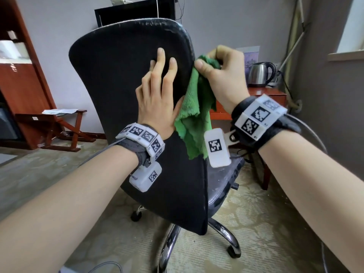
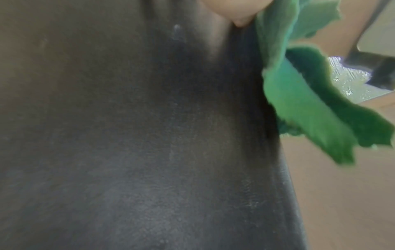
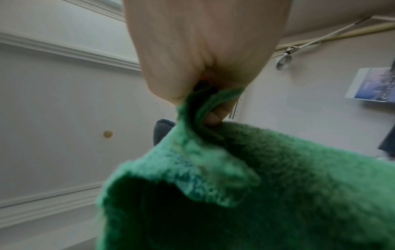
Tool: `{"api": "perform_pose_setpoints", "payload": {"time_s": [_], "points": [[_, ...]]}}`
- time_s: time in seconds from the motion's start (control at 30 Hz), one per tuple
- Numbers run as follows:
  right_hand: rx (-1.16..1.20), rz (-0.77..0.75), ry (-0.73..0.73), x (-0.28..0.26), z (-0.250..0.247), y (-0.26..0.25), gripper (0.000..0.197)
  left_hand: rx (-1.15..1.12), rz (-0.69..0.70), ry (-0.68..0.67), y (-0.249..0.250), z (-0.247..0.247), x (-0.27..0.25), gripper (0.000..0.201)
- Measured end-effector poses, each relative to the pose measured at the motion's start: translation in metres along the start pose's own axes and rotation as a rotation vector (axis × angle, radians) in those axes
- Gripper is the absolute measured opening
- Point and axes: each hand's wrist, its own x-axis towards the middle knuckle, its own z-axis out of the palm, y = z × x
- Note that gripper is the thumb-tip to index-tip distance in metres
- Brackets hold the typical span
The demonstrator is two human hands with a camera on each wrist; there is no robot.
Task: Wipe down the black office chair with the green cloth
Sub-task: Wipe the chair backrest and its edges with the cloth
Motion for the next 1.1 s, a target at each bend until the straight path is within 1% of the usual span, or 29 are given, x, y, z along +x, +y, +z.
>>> {"api": "perform_pose_setpoints", "payload": {"time_s": [0.07,0.13,0.3,0.4,0.47,0.5,0.6,0.63,0.7,0.77,0.83,0.93,1.1], "points": [[0.004,0.027,-0.034,-0.009,-0.003,0.009,0.023,0.006,0.007,0.003,-0.001,0.000,0.001,0.071],[0.002,0.031,-0.053,-0.006,-0.005,0.007,0.021,0.010,0.007,-0.002,0.000,0.000,0.001,0.071],[-0.035,-0.073,0.012,0.028,-0.006,-0.034,0.026,-0.004,-0.002,-0.008,0.009,0.003,0.002,0.072],[-0.004,-0.111,0.026,0.031,-0.011,-0.040,0.018,-0.019,-0.012,-0.018,0.018,0.002,0.002,0.072],[0.065,-0.109,0.027,0.017,-0.016,-0.030,0.007,-0.030,-0.013,-0.006,0.025,0.003,0.002,0.072],[0.121,-0.100,0.016,0.009,-0.018,-0.023,0.007,-0.033,-0.018,-0.001,0.028,0.004,0.002,0.074],[0.333,-0.023,-0.067,-0.009,-0.026,-0.001,0.027,-0.060,-0.016,-0.010,0.035,0.006,0.003,0.079],[0.363,0.009,-0.105,-0.010,-0.030,0.005,0.034,-0.068,-0.004,-0.019,0.034,0.007,0.005,0.080],[0.332,0.040,-0.163,-0.014,-0.037,0.013,0.045,-0.051,0.058,0.010,0.031,0.004,0.003,0.083],[0.249,0.083,-0.194,-0.012,-0.045,0.010,0.050,-0.036,0.095,0.034,0.025,0.002,0.011,0.085],[0.141,0.088,-0.206,-0.013,-0.051,0.003,0.053,-0.049,0.102,0.011,0.023,0.000,0.017,0.085],[0.012,0.068,-0.171,-0.016,-0.054,-0.009,0.051,-0.098,0.090,-0.077,0.027,-0.004,0.016,0.080],[-0.107,0.121,-0.076,-0.006,-0.052,-0.033,0.035,-0.097,0.075,-0.280,0.031,-0.015,0.017,0.094]]}}
